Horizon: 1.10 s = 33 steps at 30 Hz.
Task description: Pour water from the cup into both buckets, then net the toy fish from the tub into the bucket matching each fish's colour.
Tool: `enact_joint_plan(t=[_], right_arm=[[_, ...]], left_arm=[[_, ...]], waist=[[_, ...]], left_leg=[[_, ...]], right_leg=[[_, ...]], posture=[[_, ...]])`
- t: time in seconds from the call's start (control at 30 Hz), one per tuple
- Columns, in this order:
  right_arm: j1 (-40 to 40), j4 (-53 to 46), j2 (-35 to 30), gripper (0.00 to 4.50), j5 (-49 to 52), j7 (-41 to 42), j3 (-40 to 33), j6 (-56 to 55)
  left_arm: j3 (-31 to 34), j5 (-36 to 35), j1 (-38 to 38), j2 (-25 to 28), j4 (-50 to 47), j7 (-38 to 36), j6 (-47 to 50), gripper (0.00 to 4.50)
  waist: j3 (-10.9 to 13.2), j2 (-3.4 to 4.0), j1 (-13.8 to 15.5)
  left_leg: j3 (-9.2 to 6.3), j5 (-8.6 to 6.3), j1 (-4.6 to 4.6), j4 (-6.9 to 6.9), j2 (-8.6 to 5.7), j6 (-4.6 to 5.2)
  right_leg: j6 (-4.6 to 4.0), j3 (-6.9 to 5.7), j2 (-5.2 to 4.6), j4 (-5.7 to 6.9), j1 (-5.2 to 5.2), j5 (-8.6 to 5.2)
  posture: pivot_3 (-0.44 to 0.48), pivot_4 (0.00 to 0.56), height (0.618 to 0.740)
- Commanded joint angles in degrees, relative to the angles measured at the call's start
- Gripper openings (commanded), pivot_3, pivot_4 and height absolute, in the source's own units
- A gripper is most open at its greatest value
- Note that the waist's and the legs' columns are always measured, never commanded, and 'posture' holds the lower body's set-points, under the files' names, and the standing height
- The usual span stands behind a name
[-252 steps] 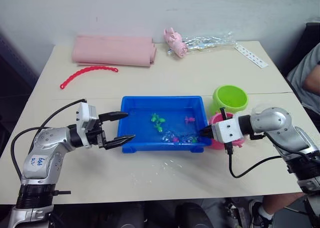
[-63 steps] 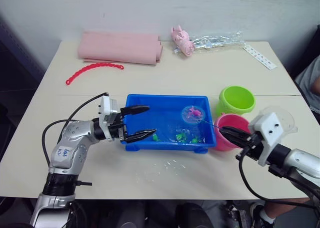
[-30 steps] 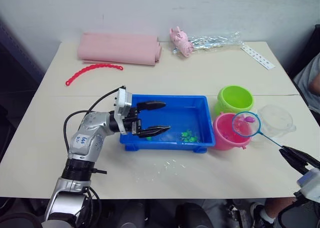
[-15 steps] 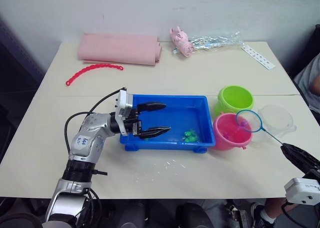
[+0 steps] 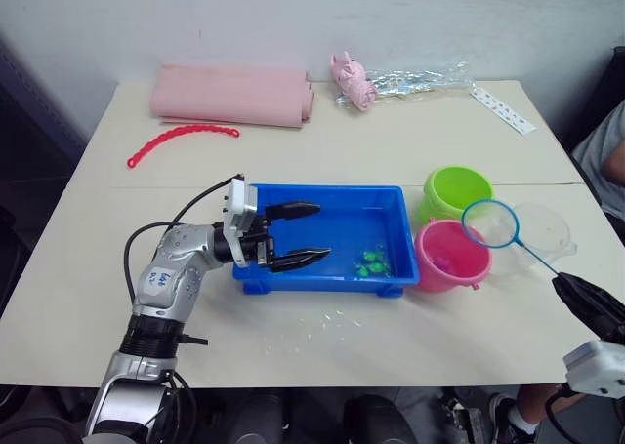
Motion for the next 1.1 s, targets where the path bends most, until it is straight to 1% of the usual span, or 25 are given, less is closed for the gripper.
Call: enact_joint_plan(t=[0.03, 0.07, 0.13, 0.17, 0.27, 0.33, 0.4, 0.47, 0.63, 0.73, 0.9, 1.1], right_arm=[[-4.1, -7.2, -10.1, 0.00, 15.0, 8.6, 4.9, 10.4], [-6.6, -7.7, -11.4, 0.00, 16.8, 8.6, 6.0, 13.4], [-13.6, -7.9, -15.3, 0.00, 19.0, 10.2, 10.5, 19.3], [-15.5, -8.0, -16.2, 0.00, 19.6, 11.3, 11.9, 21.1], [-25.5, -6.3, -19.3, 0.00, 20.0, 14.1, 19.6, 26.3], [-30.7, -4.1, -20.7, 0.00, 18.7, 17.2, 24.0, 26.3], [-34.8, -1.1, -21.8, 0.00, 16.8, 21.0, 28.1, 23.8], [-37.5, 1.6, -22.4, 0.00, 16.2, 24.5, 30.7, 21.2], [-46.1, 9.6, -22.6, 0.00, 15.4, 31.9, 36.4, 15.9], [-50.2, 14.4, -22.8, 0.00, 15.5, 36.2, 38.5, 12.7], [-53.0, 19.1, -24.5, 0.00, 17.0, 43.4, 40.1, 9.3], [-56.9, 21.7, -24.1, 0.00, 16.6, 47.2, 41.2, 8.7]], left_arm=[[2.9, -1.2, 1.0, 2.2, -2.1, -0.1, -0.2, 4.48], [3.2, -1.0, 1.3, 2.7, -2.0, -0.2, -0.3, 4.48], [4.5, -0.7, 2.6, 4.1, -2.0, 0.0, -0.8, 4.48], [4.8, -0.7, 2.9, 4.5, -2.1, 0.1, -0.9, 4.48], [7.2, -0.7, 5.6, 6.8, -3.6, 1.2, -1.0, 4.48], [8.5, -0.8, 7.4, 7.9, -5.0, 2.1, -0.7, 4.48], [9.9, -1.2, 9.7, 8.9, -7.0, 2.9, -0.2, 4.48], [11.0, -1.8, 12.0, 9.6, -9.2, 3.7, 0.4, 4.48], [13.4, -2.8, 17.4, 10.7, -12.9, 4.9, 1.2, 4.48], [14.4, -3.1, 20.1, 11.2, -14.7, 5.5, 1.1, 4.48], [15.2, -3.6, 22.8, 11.2, -17.7, 7.2, 1.7, 4.48], [14.2, -3.6, 23.6, 10.5, -19.7, 9.1, 2.3, 4.48]], waist=[[0.0, 0.01, -0.4], [0.0, -0.08, -0.5], [0.0, -0.08, -1.0], [0.0, -0.09, -1.0], [0.0, -0.09, -0.6], [0.1, -0.09, -0.6], [0.1, -0.10, -0.6], [0.1, -0.11, -0.2], [0.1, -0.10, -0.5], [0.1, -0.10, -1.0], [0.1, -0.10, -1.2], [0.1, -0.09, -1.2]], left_leg=[[0.10, 0.03, 0.07, -0.02, -0.01, 0.06], [0.08, 0.04, 0.20, -0.03, 0.02, 0.06], [0.00, 0.00, 0.73, -0.13, 0.07, 0.01], [-0.03, -0.03, 0.79, -0.13, 0.05, 0.02], [-0.16, -0.10, 0.73, -0.11, 0.07, -0.03], [-0.15, -0.13, 0.67, -0.11, 0.06, 0.01], [-0.13, -0.14, 0.65, -0.12, 0.05, 0.03], [-0.14, -0.16, 0.65, -0.11, 0.05, 0.06], [-0.09, -0.18, 0.66, -0.05, 0.05, 0.08], [-0.09, -0.17, 0.67, -0.03, 0.06, 0.08], [-0.10, -0.18, 0.67, -0.06, 0.08, 0.08], [-0.09, -0.18, 0.67, -0.03, 0.08, 0.09]], right_leg=[[-0.01, 0.06, -0.02, 0.00, 0.03, 0.01], [-0.01, 0.04, 0.00, 0.00, 0.16, 0.01], [-0.02, -0.04, 0.01, -0.13, 0.68, 0.00], [-0.02, -0.06, -0.01, -0.17, 0.76, 0.00], [-0.03, -0.14, 0.02, -0.26, 0.77, -0.01], [-0.03, -0.15, 0.00, -0.35, 0.77, -0.01], [-0.03, -0.16, -0.01, -0.45, 0.78, 0.00], [-0.03, -0.19, -0.04, -0.51, 0.81, 0.00], [-0.03, -0.17, -0.05, -0.49, 0.82, 0.00], [-0.03, -0.17, -0.06, -0.48, 0.83, 0.00], [-0.03, -0.19, -0.05, -0.51, 0.82, 0.00], [-0.03, -0.19, -0.07, -0.50, 0.83, 0.00]], posture=[[0.000, 0.150, 0.740], [0.000, 0.150, 0.740], [0.000, 0.150, 0.740], [0.000, 0.150, 0.740], [0.000, 0.150, 0.740], [0.000, 0.150, 0.740], [0.000, 0.150, 0.740], [0.000, 0.150, 0.740], [0.000, 0.150, 0.740], [0.000, 0.150, 0.740], [0.000, 0.150, 0.740], [0.000, 0.150, 0.740]])
